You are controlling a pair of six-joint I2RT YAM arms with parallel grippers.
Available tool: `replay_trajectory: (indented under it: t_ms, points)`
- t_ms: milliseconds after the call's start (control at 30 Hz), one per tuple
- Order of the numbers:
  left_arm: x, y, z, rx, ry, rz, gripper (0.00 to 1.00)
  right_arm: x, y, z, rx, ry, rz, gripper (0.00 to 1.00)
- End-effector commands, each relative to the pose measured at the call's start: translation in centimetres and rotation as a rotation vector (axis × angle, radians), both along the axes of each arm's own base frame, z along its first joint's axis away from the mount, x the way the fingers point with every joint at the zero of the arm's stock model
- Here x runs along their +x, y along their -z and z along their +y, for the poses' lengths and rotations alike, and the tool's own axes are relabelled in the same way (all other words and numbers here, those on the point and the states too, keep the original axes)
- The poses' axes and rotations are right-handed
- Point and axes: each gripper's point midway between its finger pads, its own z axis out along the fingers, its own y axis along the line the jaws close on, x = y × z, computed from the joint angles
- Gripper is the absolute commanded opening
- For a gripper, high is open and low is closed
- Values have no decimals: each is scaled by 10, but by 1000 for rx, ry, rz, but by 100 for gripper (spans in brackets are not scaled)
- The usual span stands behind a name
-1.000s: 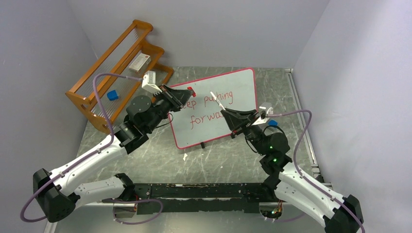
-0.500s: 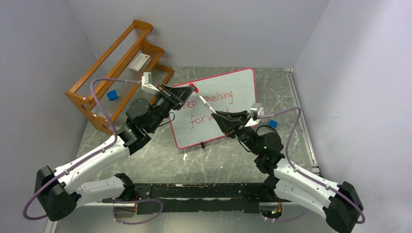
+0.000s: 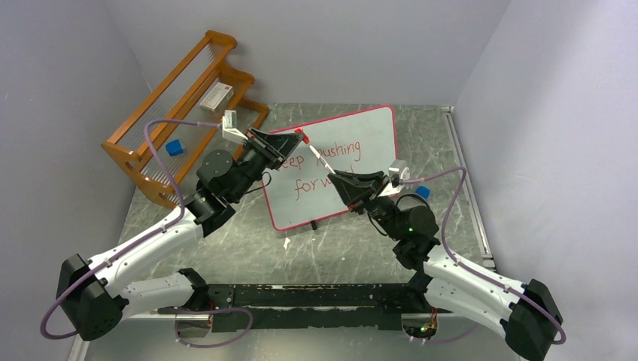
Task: Write a sentence on the whiteboard
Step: Insert the whiteboard marker without the cap into the pen cap.
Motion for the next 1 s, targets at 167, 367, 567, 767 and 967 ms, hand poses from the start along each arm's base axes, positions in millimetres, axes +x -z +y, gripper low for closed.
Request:
replay_trajectory:
  t_ms: [167, 367, 567, 767, 967]
  points:
    - [-3, -9, -4, -51, 63, -28, 5, 4, -15, -6, 36, 45, -27, 0]
    - [-4, -11, -6, -54, 81, -31, 5, 4, -16, -7, 35, 51, -27, 0]
    - [-5, -9, -10, -60, 104, -29, 5, 5, -16, -6, 33, 49, -27, 0]
    - [-4, -6, -12, -61, 117, -24, 5, 6, -15, -6, 36, 54, -27, 0]
    - [-8, -3, -17, -50, 148, -24, 5, 5, -17, -7, 47, 52, -38, 0]
